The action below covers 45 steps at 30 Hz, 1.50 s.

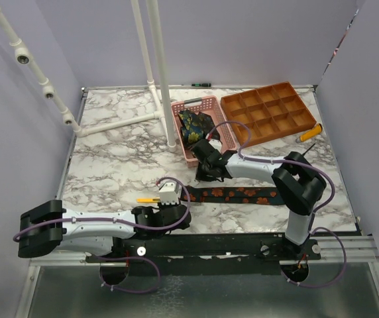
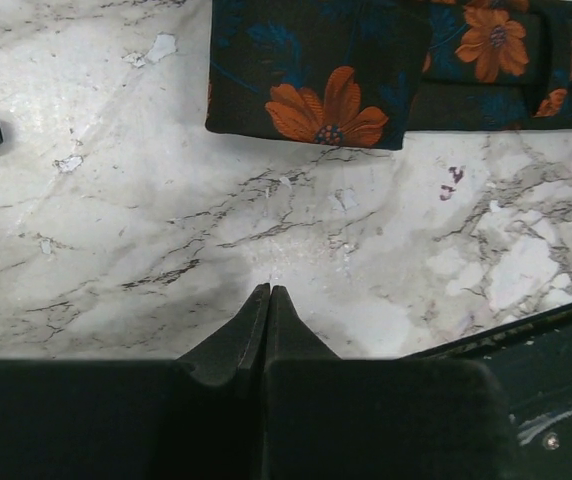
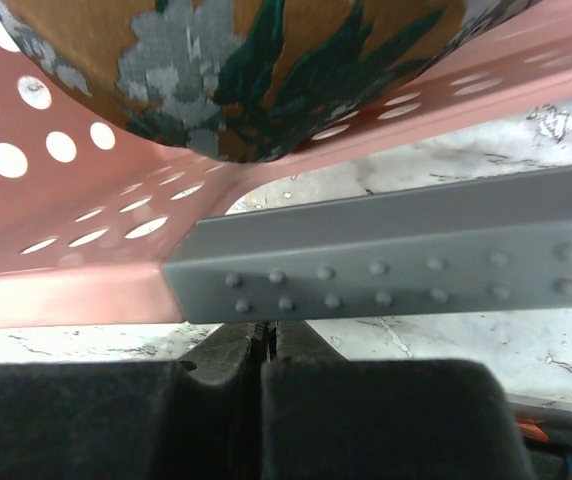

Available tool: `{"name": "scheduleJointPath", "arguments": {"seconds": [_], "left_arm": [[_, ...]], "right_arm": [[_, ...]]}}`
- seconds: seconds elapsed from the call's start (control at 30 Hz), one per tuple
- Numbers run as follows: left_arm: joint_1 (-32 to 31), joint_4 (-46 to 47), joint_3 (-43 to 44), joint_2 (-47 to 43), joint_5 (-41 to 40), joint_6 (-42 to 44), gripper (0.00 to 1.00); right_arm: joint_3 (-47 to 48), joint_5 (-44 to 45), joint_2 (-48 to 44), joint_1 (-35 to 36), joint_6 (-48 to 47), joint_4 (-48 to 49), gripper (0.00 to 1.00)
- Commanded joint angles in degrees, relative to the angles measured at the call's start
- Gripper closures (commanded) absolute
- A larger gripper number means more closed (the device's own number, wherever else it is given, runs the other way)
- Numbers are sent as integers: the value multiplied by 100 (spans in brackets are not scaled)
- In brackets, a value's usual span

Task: Roll the ties
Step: Roll the tie at the center of the board.

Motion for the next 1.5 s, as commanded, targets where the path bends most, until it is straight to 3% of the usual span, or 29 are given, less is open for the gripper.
{"name": "scheduleJointPath", "arguments": {"seconds": [0.0, 0.4, 0.83, 1.47], "left_arm": [[-41, 142, 195, 420, -99, -10, 100], [80, 575, 543, 1346, -208, 85, 100], [784, 1348, 359, 1549, 243, 456, 100], [968, 1574, 355, 1789, 329, 468, 100]], "right_arm": [[-7, 308, 195, 130, 159, 94, 100], [44, 380, 350, 549, 185, 139, 100], [-282, -92, 317, 644, 104, 345, 100], [-629, -995, 85, 656, 44, 70, 100]]}}
